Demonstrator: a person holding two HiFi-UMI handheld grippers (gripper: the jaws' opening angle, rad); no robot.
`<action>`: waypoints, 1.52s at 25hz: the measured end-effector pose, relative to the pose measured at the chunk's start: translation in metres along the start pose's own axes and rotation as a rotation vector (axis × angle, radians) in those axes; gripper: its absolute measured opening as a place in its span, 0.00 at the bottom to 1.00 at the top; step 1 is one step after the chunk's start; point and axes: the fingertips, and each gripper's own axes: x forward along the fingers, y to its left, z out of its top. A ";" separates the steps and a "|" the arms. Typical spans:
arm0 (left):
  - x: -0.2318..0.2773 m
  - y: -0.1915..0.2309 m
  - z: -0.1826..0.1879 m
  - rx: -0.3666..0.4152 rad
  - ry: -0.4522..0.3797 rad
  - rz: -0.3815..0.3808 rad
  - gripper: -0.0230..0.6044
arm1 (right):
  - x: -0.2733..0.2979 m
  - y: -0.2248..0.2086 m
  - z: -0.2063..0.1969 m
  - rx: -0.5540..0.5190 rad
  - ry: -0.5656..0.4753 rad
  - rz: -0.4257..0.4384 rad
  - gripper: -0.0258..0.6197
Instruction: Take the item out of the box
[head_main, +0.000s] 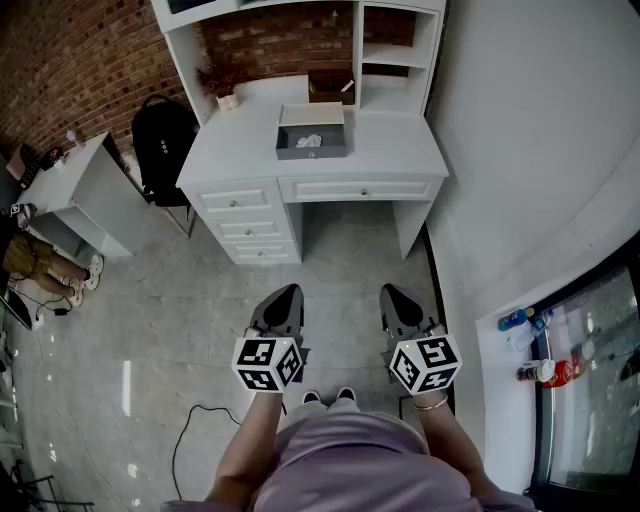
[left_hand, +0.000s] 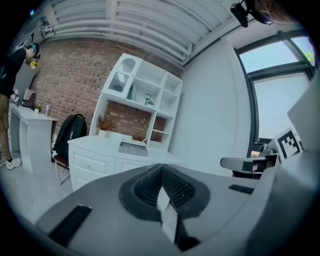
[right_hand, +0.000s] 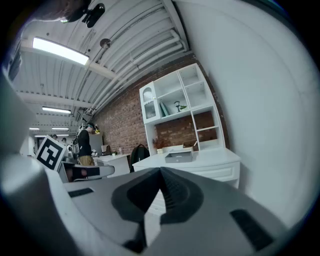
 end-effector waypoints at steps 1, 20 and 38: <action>0.002 -0.001 0.000 0.003 0.000 -0.001 0.04 | 0.001 -0.001 0.000 0.003 -0.001 0.002 0.04; 0.027 0.013 0.001 -0.047 0.006 0.037 0.16 | 0.017 -0.016 0.001 0.033 0.005 0.025 0.04; 0.211 0.140 0.074 -0.007 -0.003 -0.003 0.32 | 0.228 -0.060 0.056 0.044 -0.035 0.015 0.04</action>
